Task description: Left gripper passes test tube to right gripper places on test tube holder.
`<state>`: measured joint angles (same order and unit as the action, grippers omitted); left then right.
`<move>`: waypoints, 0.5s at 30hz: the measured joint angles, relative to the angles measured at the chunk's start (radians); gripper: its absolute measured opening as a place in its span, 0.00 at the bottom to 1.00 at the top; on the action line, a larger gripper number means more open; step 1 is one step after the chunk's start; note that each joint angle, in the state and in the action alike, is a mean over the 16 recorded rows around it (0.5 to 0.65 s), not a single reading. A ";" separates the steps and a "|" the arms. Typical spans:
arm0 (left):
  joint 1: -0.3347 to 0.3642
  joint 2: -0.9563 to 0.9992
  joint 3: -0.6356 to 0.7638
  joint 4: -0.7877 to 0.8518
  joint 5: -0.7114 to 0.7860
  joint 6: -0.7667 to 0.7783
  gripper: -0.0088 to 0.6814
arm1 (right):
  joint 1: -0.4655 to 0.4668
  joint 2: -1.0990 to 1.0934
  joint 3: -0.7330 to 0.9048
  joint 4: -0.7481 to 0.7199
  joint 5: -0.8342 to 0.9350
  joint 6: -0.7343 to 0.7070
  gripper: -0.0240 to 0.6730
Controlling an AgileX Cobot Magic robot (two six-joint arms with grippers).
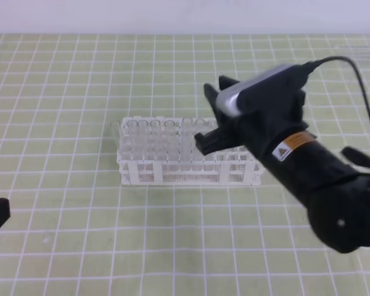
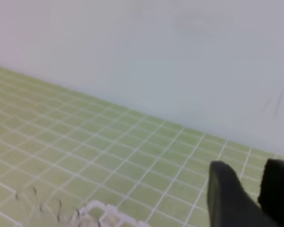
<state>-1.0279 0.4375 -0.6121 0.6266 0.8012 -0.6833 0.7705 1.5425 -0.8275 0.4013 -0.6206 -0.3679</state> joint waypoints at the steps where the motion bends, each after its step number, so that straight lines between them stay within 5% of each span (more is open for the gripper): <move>1: 0.000 0.000 0.000 0.000 0.000 0.000 0.06 | 0.000 -0.019 0.000 0.016 0.017 -0.018 0.05; 15: 0.000 0.000 0.000 -0.001 0.001 0.000 0.06 | -0.034 -0.382 0.024 0.199 0.427 -0.375 0.03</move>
<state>-1.0281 0.4374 -0.6119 0.6255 0.8021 -0.6830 0.7361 1.1601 -0.8036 0.6007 -0.1934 -0.7433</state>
